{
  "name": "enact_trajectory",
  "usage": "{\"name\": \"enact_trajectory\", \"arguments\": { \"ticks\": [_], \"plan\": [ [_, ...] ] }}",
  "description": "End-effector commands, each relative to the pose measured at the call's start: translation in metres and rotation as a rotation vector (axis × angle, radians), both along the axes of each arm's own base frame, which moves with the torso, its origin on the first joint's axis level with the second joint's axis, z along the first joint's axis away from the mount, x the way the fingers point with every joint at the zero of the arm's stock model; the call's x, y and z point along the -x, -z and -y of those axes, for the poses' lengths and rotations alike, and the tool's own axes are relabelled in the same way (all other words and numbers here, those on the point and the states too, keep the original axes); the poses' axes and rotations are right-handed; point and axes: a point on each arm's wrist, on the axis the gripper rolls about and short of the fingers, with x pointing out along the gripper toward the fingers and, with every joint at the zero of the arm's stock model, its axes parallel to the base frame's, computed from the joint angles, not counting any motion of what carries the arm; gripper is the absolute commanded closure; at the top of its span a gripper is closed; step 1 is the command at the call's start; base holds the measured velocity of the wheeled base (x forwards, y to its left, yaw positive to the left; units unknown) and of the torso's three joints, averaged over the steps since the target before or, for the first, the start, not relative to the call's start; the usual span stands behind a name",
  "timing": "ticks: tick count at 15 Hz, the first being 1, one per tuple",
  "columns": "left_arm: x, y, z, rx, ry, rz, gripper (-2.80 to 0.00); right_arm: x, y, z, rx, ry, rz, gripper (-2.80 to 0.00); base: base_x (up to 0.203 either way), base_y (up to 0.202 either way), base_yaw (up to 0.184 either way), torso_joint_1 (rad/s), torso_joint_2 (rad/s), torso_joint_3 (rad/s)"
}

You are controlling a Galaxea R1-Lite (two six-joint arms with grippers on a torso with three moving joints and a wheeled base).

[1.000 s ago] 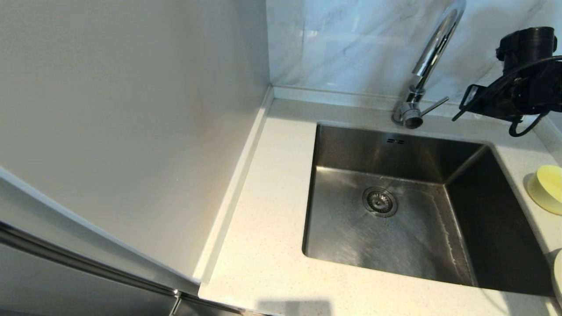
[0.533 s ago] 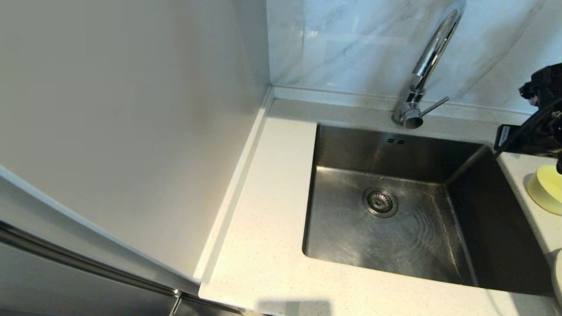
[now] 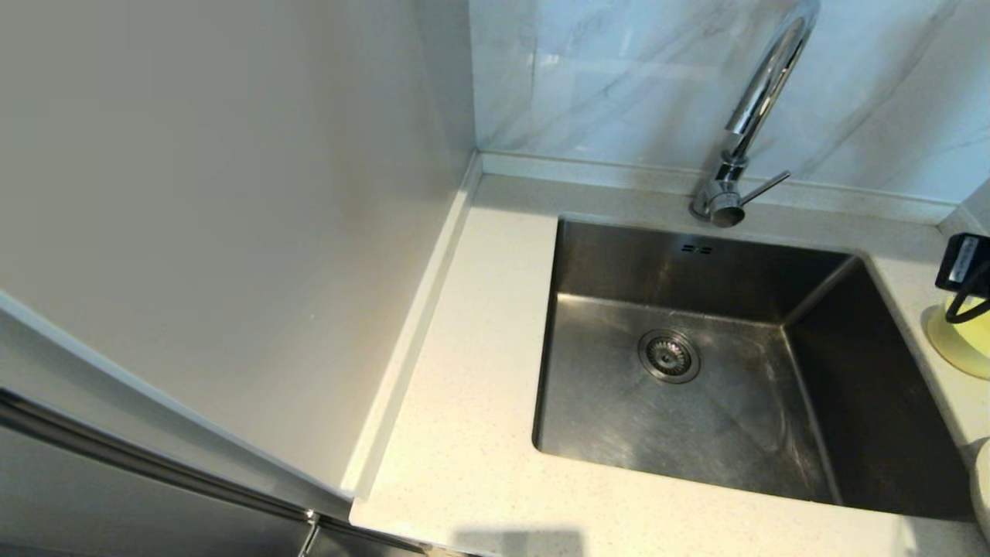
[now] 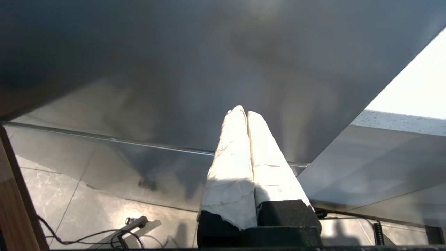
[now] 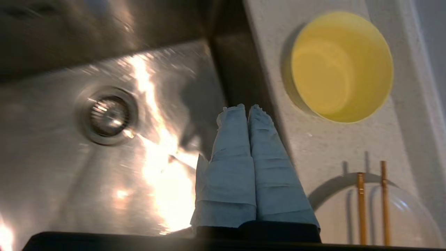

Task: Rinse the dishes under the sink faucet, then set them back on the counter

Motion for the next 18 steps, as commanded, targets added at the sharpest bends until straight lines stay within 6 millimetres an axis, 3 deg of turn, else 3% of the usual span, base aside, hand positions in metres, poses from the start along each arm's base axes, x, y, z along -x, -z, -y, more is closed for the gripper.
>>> {"name": "enact_trajectory", "arguments": {
  "ticks": [1, 4, 8, 10, 15, 18],
  "plan": [
    [0.0, 0.0, 0.0, 0.0, 0.0, 0.0, 0.0, 0.036, -0.022, -0.01, -0.008, -0.016, 0.131, 0.0, 0.0, 0.0, 0.0, 0.0, 0.0, 0.0],
    [0.0, 0.0, 0.0, 0.0, -0.001, 0.0, 0.0, 0.096, -0.022, -0.021, -0.028, -0.019, 0.28, 0.0, 0.0, 0.0, 0.0, 0.0, 0.0, 0.0],
    [0.0, 0.0, 0.0, 0.0, 0.0, 0.0, 0.0, 0.179, -0.001, -0.035, 0.087, -0.121, 0.411, 0.0, 0.0, 0.0, 0.0, 0.0, 0.0, 0.0],
    [0.0, 0.0, 0.0, 0.0, 0.0, 0.0, 0.0, 0.21, 0.018, -0.041, 0.156, -0.193, 0.433, 0.0, 0.0, 0.0, 0.0, 0.0, 0.0, 0.0],
    [0.0, 0.0, 0.0, 0.0, 0.0, 0.0, 0.0, 0.262, 0.074, -0.047, 0.252, -0.288, 0.451, 0.0, 0.0, 0.0, 0.0, 0.0, 0.0, 0.0],
    [0.0, 0.0, 0.0, 0.0, 0.0, 0.0, 0.0, 0.272, 0.115, -0.045, 0.261, -0.249, 0.345, 0.0, 0.0, 0.0, 0.0, 0.0, 0.0, 0.0]
  ]
}}
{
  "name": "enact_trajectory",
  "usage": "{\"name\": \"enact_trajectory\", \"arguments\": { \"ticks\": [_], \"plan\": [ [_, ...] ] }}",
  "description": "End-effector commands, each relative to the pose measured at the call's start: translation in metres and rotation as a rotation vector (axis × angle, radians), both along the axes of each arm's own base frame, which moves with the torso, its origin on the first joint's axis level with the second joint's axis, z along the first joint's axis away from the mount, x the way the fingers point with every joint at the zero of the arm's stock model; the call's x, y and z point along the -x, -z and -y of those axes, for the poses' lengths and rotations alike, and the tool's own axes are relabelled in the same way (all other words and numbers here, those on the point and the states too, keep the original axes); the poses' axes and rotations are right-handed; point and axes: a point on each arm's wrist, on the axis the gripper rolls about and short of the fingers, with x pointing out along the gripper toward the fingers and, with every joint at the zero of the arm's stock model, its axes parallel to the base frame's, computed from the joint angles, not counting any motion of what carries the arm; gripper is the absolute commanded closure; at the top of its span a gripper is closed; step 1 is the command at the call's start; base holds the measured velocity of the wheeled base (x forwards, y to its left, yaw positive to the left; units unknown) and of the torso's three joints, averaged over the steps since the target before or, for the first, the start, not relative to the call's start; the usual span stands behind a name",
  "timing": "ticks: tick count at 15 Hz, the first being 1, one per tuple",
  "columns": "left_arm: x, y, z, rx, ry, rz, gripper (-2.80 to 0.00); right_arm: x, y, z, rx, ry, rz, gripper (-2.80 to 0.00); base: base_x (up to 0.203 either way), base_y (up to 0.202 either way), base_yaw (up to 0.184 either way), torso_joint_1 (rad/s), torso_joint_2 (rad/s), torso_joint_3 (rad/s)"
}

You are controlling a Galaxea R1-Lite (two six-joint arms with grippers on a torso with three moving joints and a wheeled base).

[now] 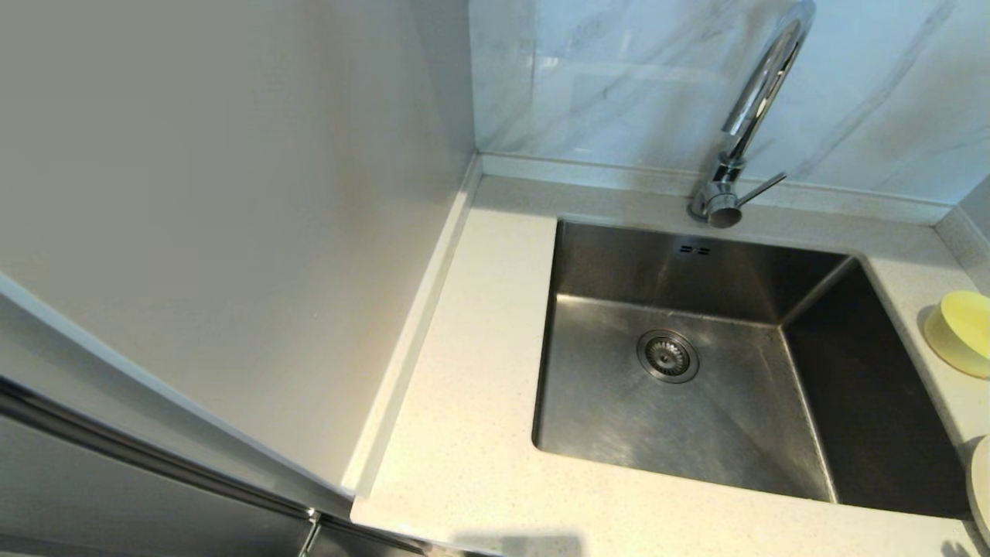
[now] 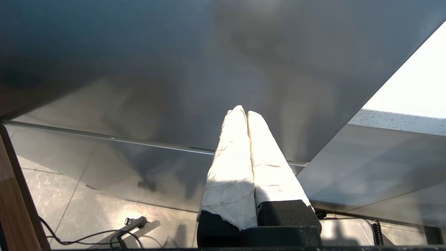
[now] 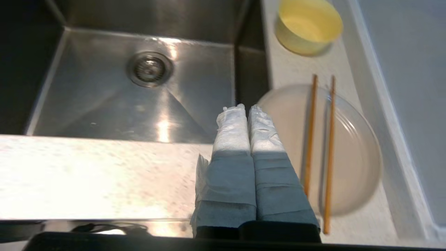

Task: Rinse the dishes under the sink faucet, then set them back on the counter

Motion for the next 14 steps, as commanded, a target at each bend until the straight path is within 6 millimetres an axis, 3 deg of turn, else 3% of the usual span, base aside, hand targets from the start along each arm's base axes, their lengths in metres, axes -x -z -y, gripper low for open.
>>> {"name": "enact_trajectory", "arguments": {
  "ticks": [1, 5, 11, 14],
  "plan": [
    [0.0, 0.0, 0.0, 0.0, 0.001, 0.0, 0.0, 0.01, 0.013, 0.001, 0.005, 0.018, 0.031, 0.0, 0.0, 0.0, 0.0, 0.0, 0.0, 0.0],
    [0.0, 0.0, 0.0, 0.0, 0.001, 0.0, 0.0, 0.033, 0.043, 0.0, 0.074, -0.073, 0.089, 0.0, 0.0, 0.0, 0.0, 0.0, 0.0, 0.0],
    [0.0, 0.0, 0.0, 0.0, 0.0, 0.0, 0.0, 0.022, 0.075, -0.003, 0.067, -0.233, -0.02, 0.0, 0.0, 0.0, 0.0, 0.0, 0.0, 0.0],
    [0.0, 0.0, 0.0, 0.0, -0.001, 0.0, 0.0, 0.01, 0.091, -0.004, 0.051, -0.264, 0.032, 0.0, 0.0, 0.0, 0.0, 0.0, 0.0, 0.0]
  ]
}}
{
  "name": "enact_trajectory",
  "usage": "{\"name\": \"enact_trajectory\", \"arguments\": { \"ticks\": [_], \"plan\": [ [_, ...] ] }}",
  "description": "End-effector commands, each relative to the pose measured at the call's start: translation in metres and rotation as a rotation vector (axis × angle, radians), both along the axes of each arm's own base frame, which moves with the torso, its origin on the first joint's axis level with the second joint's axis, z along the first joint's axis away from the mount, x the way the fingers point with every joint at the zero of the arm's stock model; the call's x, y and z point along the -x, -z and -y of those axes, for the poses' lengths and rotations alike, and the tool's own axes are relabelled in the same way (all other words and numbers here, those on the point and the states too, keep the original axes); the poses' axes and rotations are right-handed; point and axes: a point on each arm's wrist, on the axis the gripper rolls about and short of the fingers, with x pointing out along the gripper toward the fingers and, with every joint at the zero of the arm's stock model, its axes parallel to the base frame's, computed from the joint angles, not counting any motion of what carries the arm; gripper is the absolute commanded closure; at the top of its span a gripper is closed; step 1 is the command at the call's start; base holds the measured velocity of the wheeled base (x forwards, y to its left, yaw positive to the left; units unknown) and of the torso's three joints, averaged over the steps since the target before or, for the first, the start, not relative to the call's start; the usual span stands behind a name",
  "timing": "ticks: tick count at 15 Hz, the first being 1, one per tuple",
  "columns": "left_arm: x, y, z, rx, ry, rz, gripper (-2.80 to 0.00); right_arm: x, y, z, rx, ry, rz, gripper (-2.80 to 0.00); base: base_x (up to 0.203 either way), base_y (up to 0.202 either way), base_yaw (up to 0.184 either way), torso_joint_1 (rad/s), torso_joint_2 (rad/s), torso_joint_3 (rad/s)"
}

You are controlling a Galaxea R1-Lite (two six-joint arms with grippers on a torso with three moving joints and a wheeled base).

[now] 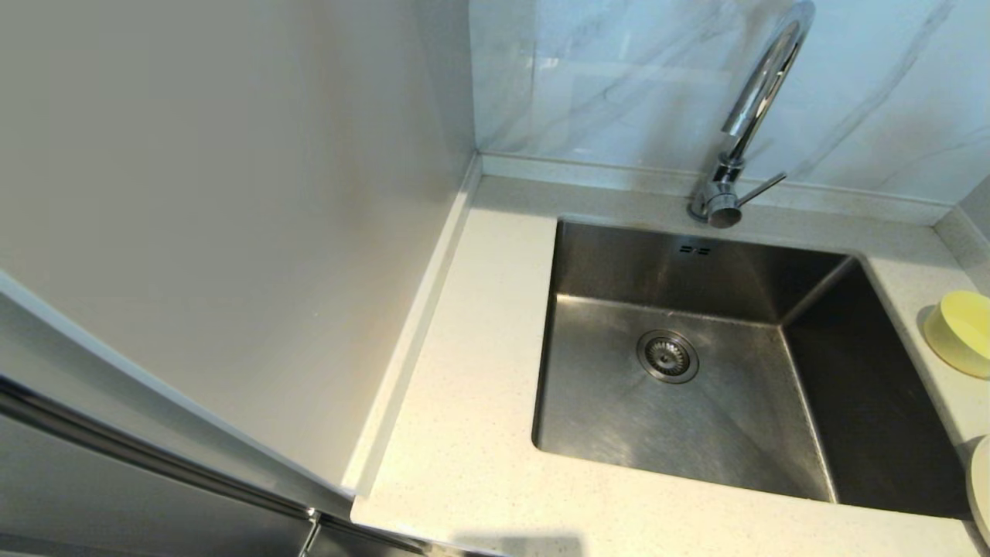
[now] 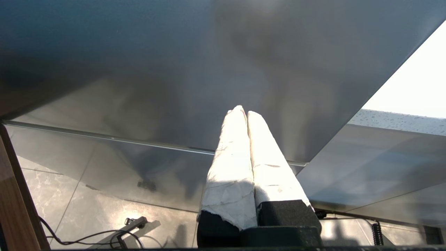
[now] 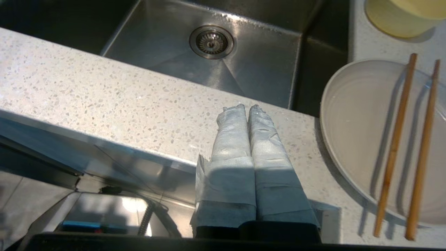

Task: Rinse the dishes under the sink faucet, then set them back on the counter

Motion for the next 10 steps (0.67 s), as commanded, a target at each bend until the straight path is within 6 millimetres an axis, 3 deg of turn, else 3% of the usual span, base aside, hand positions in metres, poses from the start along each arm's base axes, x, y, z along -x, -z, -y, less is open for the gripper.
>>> {"name": "enact_trajectory", "arguments": {
  "ticks": [1, 10],
  "plan": [
    [0.0, 0.0, 0.0, 0.0, 0.0, 0.0, 0.0, -0.0052, 0.0066, -0.0001, -0.004, -0.004, 0.033, 0.0, 0.0, 0.0, 0.0, 0.0, 0.0, 0.0],
    [0.0, 0.0, 0.0, 0.0, 0.0, 0.0, 0.0, -0.0059, 0.0128, 0.0, -0.075, 0.004, -0.01, 0.0, 0.0, 0.0, 0.0, 0.0, 0.0, 0.0]
  ]
}}
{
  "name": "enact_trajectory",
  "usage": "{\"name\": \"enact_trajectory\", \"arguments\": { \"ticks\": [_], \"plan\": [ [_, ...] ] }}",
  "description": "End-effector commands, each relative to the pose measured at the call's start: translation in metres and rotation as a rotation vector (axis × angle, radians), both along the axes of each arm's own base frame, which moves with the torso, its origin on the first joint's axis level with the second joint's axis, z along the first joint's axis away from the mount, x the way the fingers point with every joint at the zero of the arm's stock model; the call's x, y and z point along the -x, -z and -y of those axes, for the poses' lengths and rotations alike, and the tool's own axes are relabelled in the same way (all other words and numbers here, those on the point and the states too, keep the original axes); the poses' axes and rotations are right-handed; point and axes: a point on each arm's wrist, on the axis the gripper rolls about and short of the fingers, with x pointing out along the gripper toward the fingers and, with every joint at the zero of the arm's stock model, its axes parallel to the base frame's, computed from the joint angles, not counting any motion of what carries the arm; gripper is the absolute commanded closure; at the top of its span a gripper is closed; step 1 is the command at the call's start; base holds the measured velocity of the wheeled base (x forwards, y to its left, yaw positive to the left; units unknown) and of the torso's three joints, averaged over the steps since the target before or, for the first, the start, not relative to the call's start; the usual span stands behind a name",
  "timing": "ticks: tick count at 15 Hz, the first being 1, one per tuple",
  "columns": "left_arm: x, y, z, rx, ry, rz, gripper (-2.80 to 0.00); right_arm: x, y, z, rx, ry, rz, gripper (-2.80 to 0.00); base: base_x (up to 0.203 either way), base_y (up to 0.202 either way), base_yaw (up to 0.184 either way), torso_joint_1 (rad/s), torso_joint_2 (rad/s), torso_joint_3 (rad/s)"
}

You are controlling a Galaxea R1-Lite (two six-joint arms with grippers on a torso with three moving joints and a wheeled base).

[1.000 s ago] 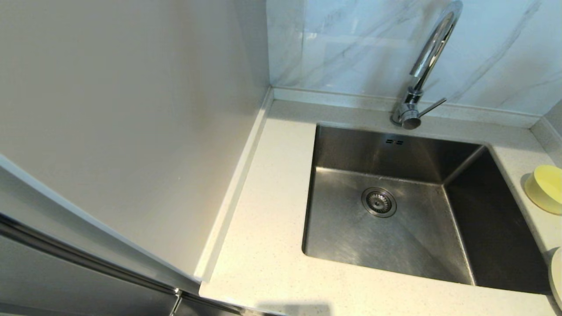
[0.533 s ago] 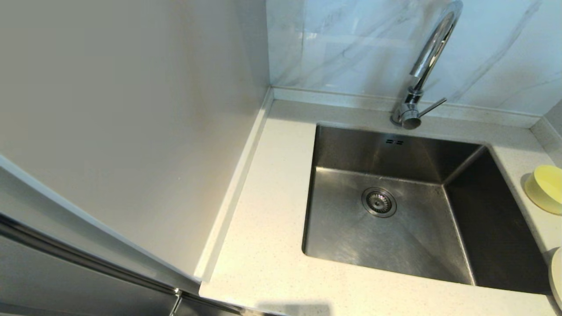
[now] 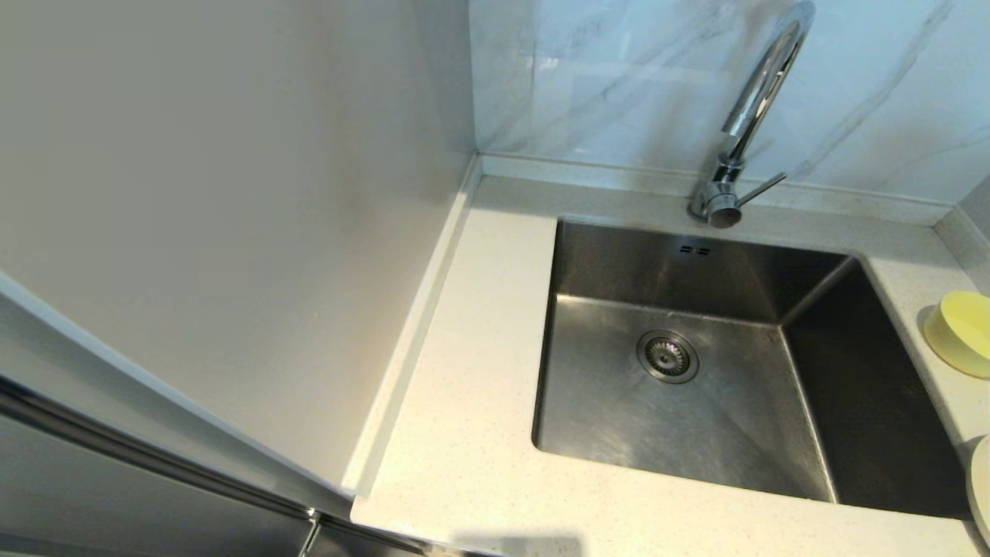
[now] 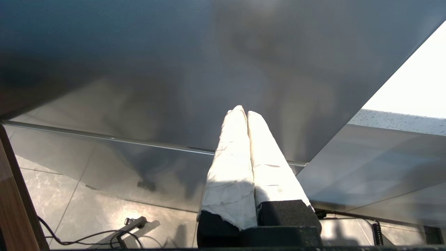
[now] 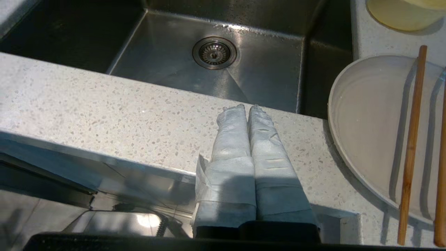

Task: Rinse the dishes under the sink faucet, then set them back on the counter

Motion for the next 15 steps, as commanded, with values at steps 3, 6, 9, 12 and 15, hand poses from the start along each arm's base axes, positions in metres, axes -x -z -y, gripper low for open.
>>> {"name": "enact_trajectory", "arguments": {
  "ticks": [3, 6, 9, 12, 15],
  "plan": [
    [0.0, 0.0, 0.0, 0.0, 0.0, 0.0, 0.0, -0.0009, 0.0028, 0.0001, -0.029, 0.0, -0.015, 0.0, 0.0, 0.0, 0.0, 0.0, 0.0, 0.0],
    [0.0, 0.0, 0.0, 0.0, -0.001, 0.0, 0.0, -0.0009, 0.0028, 0.0, -0.031, 0.002, -0.015, 0.0, 0.0, 0.0, 0.0, 0.0, 0.0, 0.0],
    [0.0, 0.0, 0.0, 0.0, 0.001, 0.0, 0.0, -0.0009, 0.0028, 0.0001, -0.031, 0.0, -0.015, 0.0, 0.0, 0.0, 0.0, 0.0, 0.0, 0.0],
    [0.0, 0.0, 0.0, 0.0, 0.001, 0.0, 0.0, -0.0009, 0.0028, 0.0, -0.031, 0.002, -0.015, 0.0, 0.0, 0.0, 0.0, 0.0, 0.0, 0.0],
    [0.0, 0.0, 0.0, 0.0, 0.0, 0.0, 0.0, -0.0009, 0.0028, 0.0, -0.031, 0.002, -0.015, 0.0, 0.0, 0.0, 0.0, 0.0, 0.0, 0.0]
  ]
}}
